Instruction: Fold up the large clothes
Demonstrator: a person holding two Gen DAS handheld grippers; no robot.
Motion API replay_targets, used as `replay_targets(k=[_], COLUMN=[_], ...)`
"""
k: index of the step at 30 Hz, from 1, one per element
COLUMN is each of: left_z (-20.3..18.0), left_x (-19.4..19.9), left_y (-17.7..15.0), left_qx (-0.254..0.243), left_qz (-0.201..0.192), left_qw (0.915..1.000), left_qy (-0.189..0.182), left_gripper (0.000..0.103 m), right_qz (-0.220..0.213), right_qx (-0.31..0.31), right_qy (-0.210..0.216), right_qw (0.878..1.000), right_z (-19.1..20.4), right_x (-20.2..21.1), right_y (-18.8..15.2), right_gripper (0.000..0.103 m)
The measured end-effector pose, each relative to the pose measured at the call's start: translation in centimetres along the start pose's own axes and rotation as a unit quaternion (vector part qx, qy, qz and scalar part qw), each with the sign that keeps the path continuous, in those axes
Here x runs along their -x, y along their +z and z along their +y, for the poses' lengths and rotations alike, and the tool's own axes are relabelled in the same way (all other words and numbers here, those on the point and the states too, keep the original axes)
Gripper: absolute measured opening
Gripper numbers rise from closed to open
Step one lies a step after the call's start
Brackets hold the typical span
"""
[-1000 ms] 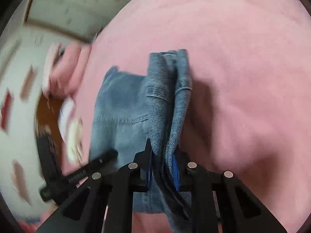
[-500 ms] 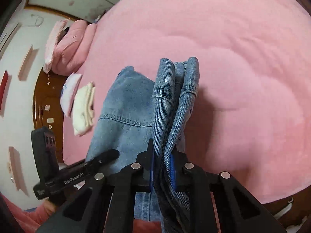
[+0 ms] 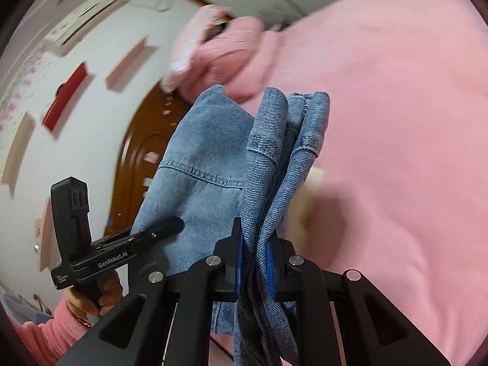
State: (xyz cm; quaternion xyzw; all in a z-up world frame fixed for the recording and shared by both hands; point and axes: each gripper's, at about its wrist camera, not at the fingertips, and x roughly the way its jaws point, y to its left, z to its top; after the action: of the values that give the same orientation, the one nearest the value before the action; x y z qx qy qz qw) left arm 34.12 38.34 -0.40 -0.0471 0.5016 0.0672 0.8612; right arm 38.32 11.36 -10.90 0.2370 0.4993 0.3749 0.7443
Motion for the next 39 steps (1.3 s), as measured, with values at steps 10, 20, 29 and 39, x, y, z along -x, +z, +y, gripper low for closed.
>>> replay_targets(k=[10, 20, 29, 39], left_z=[16.4, 13.4, 3.9, -25.4], left_x=[-19.3, -16.1, -9.8, -5.8], left_y=[-2.9, -7.1, -20.0, -32.7], left_qx=[0.010, 0.037, 0.288, 0.160], left_qz=[0.077, 0.009, 0.056, 0.187], left_qw=[0.9959, 0.9875, 0.9271, 0.9618], left_qy=[0.047, 0.153, 0.233, 0.120], left_gripper=[0.042, 0.072, 0.082, 0.082], right_qz=[0.047, 0.092, 0.171, 0.179], right_qx=[0.032, 0.050, 0.064, 0.000], right_qy=[-0.084, -0.110, -0.168, -0.252], right_qw=[0.995, 0.988, 0.969, 0.951], right_z=[2.0, -3.8, -8.2, -19.4], right_x=[-26.2, -27.2, -15.1, 10.6], right_y=[-1.3, -2.3, -8.0, -20.5], right_gripper=[0.011, 0.013, 0.027, 0.096])
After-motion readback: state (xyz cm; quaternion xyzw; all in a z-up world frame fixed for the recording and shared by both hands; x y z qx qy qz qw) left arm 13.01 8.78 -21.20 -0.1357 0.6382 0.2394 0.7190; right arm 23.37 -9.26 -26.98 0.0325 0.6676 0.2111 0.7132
